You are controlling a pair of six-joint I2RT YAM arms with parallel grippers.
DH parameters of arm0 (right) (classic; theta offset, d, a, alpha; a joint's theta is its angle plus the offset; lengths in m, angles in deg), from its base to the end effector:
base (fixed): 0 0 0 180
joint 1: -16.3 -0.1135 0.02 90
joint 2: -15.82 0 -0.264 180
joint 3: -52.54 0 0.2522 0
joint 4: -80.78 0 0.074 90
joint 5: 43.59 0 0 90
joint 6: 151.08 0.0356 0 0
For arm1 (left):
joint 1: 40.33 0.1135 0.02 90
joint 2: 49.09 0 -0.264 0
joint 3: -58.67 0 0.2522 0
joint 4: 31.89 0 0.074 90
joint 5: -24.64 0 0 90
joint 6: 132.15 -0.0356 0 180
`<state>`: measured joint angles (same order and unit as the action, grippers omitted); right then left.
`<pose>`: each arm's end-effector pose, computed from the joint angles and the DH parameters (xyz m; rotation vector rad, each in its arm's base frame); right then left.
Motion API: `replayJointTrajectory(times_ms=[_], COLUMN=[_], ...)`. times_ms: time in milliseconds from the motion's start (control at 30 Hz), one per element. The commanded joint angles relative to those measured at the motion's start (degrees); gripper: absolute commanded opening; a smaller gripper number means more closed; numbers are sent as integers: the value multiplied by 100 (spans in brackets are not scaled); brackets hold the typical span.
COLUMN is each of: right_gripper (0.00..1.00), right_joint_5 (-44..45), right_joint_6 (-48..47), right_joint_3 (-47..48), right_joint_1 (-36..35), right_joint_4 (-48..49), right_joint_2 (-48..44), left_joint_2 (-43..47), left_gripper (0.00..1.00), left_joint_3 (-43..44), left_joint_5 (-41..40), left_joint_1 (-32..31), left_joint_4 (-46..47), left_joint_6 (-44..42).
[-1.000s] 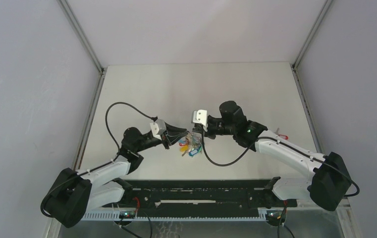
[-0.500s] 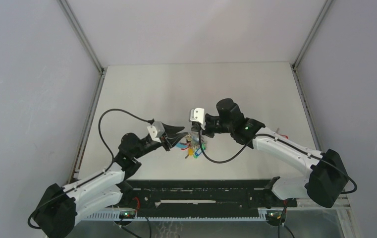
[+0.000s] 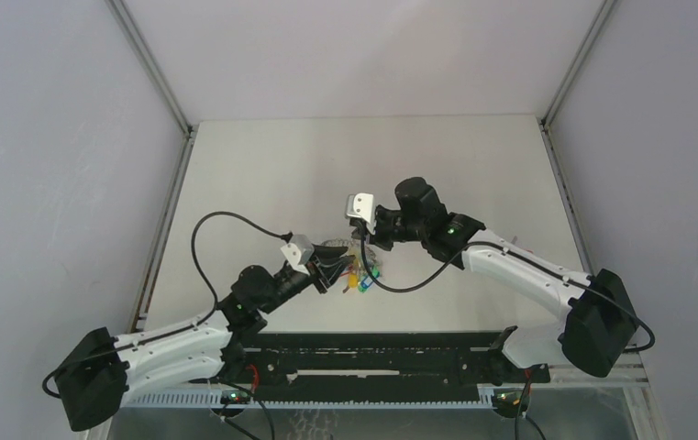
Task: Put the keys on the keyring
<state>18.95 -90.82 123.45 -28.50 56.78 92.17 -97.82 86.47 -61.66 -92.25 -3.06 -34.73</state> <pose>0.2018 0.2235 0.2942 -1.4857 1.4657 0.6585 0.1153 -0.1509 0.2369 0.6172 1.3622 -0.8915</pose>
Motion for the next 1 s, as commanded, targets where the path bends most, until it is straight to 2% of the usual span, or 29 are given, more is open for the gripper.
replayJointTrajectory(times_ms=[0, 367, 500, 633, 967], right_gripper=[0, 0, 0, 0, 0], right_joint_5=[-4, 21, 9, 11, -28], right_joint_6=[185, 240, 242, 254, 240], right_joint_3=[355, 446, 447, 447, 447], right_joint_1=[-47, -38, -38, -46, -63], right_joint_4=[38, -87, -95, -154, -213], right_joint_2=[15, 63, 56, 22, -7], left_joint_2=[-171, -1499, -1836, -1991, -1807], left_gripper=[31, 15, 18, 22, 27], left_joint_3=[-283, -338, -337, -333, -466], left_joint_5=[-548, -246, -355, -948, -1408], left_joint_1=[-63, -144, -196, -196, -196], left_joint_4=[778, 2063, 2297, 2336, 1971], left_joint_6=[613, 777, 644, 448, 48])
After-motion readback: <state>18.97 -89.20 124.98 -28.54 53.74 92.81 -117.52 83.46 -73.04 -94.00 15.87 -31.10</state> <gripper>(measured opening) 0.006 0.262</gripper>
